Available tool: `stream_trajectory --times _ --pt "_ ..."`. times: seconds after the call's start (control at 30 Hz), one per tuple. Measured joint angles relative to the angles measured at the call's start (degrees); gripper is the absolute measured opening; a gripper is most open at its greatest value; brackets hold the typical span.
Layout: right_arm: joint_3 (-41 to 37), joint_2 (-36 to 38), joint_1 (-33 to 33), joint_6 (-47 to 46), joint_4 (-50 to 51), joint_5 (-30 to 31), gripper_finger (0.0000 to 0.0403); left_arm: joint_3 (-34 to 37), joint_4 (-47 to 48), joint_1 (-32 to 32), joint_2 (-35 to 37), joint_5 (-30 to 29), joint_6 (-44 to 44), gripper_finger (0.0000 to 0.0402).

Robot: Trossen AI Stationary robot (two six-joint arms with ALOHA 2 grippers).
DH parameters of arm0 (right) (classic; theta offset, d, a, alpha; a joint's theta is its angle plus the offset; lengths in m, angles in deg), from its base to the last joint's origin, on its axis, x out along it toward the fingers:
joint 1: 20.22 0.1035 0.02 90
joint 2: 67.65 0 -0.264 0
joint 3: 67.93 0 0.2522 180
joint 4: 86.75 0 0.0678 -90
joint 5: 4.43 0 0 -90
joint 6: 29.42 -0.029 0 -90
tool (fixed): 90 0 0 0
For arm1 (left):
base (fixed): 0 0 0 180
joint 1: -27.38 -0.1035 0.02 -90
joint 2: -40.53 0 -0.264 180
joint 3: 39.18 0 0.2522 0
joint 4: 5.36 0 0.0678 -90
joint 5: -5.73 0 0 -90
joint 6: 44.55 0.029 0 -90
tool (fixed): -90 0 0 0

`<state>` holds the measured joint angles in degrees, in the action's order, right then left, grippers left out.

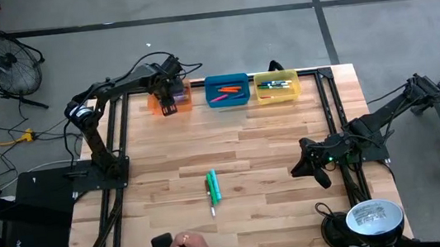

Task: Pick & Place Markers
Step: Put the brown marker into the yellow bin

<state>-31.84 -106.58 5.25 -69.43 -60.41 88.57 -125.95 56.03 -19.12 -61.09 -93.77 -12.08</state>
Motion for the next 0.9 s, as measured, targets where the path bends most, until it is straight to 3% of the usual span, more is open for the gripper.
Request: stream_trajectory --times 0.43,0.73,0.9 --pt "0.0 0.0 0.0 0.0 0.0 0.0 0.0052 0.0 1.0 1.6 5.8 -3.1 -7.2 0.0139" --pt "0.0 0.0 0.0 0.0 0.0 0.0 0.0047 0.0 4.9 5.8 11.4 -2.7 -13.4 0.0139" --pt "0.0 0.0 0.0 0.0 0.0 0.0 0.0047 0.0 8.4 9.9 14.7 0.3 -15.0 0.0139"
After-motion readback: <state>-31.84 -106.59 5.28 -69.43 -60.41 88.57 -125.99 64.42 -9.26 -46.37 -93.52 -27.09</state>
